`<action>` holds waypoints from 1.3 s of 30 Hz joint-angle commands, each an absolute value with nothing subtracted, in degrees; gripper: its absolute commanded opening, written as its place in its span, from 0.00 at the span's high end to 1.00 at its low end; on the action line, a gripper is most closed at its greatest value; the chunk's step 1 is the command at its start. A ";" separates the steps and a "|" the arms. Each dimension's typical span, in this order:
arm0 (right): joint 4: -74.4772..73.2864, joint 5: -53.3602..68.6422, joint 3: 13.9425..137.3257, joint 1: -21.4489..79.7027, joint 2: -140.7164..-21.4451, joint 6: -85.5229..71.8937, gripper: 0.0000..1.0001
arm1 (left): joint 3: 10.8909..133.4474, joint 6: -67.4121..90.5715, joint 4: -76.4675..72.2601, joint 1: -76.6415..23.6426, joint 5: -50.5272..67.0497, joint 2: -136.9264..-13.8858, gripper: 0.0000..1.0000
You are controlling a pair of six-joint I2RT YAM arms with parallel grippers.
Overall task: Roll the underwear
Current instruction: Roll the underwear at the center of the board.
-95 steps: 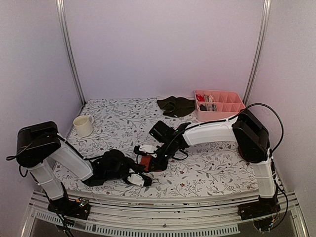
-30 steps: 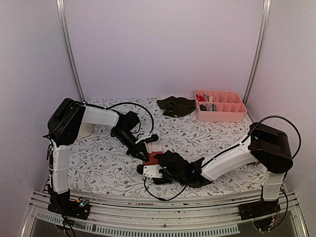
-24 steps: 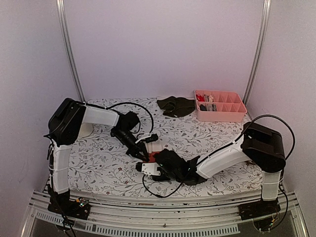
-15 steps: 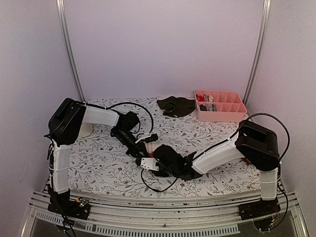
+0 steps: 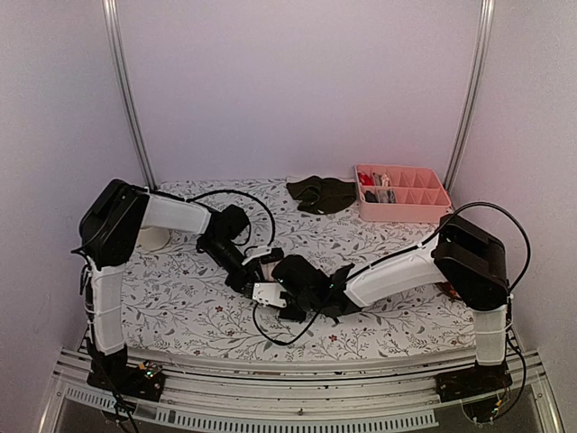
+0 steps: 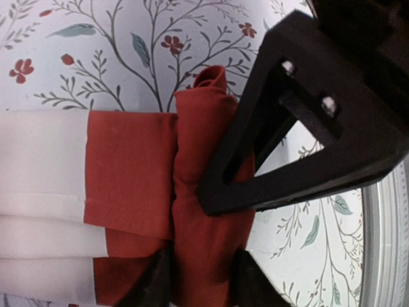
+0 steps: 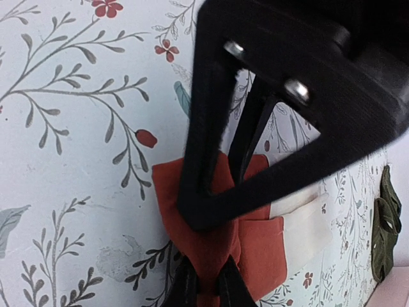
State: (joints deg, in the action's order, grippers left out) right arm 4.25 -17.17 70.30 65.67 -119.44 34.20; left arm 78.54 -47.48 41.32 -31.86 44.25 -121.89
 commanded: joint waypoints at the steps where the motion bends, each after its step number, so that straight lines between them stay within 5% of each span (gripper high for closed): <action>1: -4.31 -11.90 72.48 64.81 -120.94 30.53 0.97 | 74.39 -46.94 39.28 -30.56 34.96 -118.52 0.50; 7: -8.52 -8.53 74.75 63.91 -121.35 27.77 0.97 | 69.01 -46.54 32.66 -29.50 34.44 -108.78 0.15; 12: -13.12 -4.75 77.84 63.50 -123.02 25.46 0.97 | 58.03 -46.56 19.71 -28.06 33.11 -98.15 0.04; 28: -31.06 20.13 90.98 58.65 -129.69 15.45 0.97 | 15.06 -60.06 -30.81 -35.16 21.56 -70.35 0.04; 39: -33.93 26.91 93.33 57.40 -132.60 13.23 0.97 | 11.89 -66.41 -43.10 -48.01 6.20 -80.28 0.15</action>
State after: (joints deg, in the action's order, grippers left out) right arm -26.37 24.27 94.26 56.84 -128.66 14.61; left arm 12.27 -62.59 -35.42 -45.04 13.89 -75.92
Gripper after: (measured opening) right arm 0.070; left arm 0.861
